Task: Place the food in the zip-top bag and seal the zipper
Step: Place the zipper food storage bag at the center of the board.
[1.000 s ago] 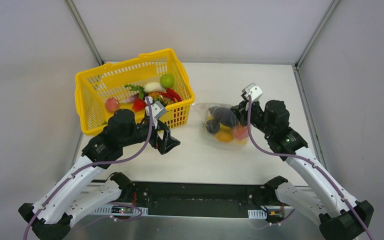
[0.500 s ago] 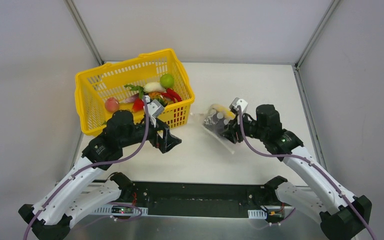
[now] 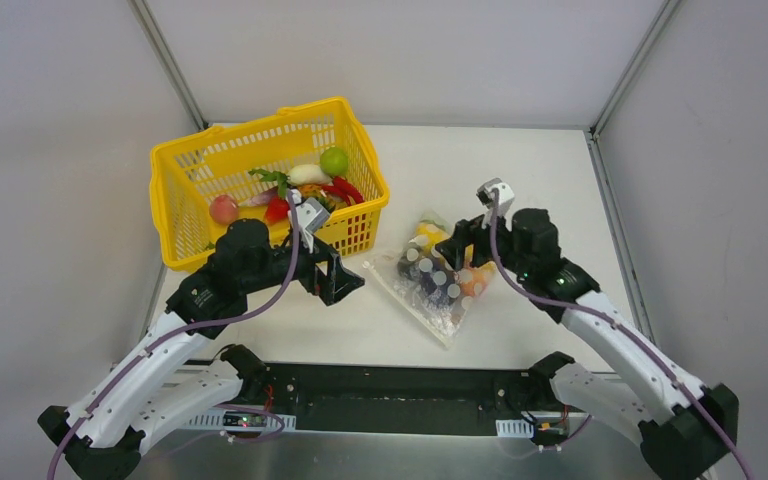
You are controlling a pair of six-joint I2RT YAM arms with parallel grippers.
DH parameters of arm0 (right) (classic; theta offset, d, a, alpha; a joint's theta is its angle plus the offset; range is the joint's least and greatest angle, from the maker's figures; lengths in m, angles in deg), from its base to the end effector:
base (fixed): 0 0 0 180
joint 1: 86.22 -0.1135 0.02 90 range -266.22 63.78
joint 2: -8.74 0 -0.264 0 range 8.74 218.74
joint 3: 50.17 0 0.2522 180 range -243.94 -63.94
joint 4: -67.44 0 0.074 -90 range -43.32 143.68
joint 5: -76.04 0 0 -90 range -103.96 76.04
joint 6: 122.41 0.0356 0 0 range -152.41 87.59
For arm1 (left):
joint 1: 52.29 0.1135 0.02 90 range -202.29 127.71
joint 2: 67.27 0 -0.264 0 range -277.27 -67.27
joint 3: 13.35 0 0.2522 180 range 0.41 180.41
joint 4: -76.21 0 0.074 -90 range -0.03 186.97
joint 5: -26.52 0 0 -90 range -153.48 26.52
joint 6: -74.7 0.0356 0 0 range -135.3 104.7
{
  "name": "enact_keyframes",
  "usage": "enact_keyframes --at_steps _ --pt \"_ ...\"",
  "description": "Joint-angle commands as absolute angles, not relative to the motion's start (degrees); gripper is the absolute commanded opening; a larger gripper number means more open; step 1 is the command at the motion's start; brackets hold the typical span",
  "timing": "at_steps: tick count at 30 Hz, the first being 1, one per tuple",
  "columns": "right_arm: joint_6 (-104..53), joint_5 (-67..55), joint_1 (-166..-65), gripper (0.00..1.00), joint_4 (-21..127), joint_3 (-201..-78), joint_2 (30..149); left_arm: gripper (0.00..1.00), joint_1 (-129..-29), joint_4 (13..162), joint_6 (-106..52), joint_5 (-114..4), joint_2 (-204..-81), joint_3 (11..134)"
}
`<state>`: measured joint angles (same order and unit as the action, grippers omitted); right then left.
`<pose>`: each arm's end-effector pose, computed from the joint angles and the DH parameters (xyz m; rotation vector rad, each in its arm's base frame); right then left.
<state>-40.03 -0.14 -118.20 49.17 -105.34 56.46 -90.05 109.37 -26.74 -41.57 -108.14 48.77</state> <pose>0.1644 0.1127 0.3211 -0.7684 1.6092 0.5198 0.1185 -0.1086 0.3556 0.7015 1.7290 -0.9468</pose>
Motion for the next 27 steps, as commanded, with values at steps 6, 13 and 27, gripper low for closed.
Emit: enact_keyframes --at_steps 6,13,27 --pt "-23.4 3.3 -118.0 0.73 46.9 -108.1 75.5 0.99 -89.5 105.6 -31.9 -42.2 -107.4 48.2" --pt "-30.4 6.6 -118.0 0.74 35.5 -109.6 74.6 0.99 -89.5 108.1 -33.3 -45.5 -106.0 49.0" --pt "-21.2 -27.8 -117.9 0.99 49.9 -98.7 41.6 0.99 -89.5 113.4 -38.1 -55.7 -104.2 53.9"
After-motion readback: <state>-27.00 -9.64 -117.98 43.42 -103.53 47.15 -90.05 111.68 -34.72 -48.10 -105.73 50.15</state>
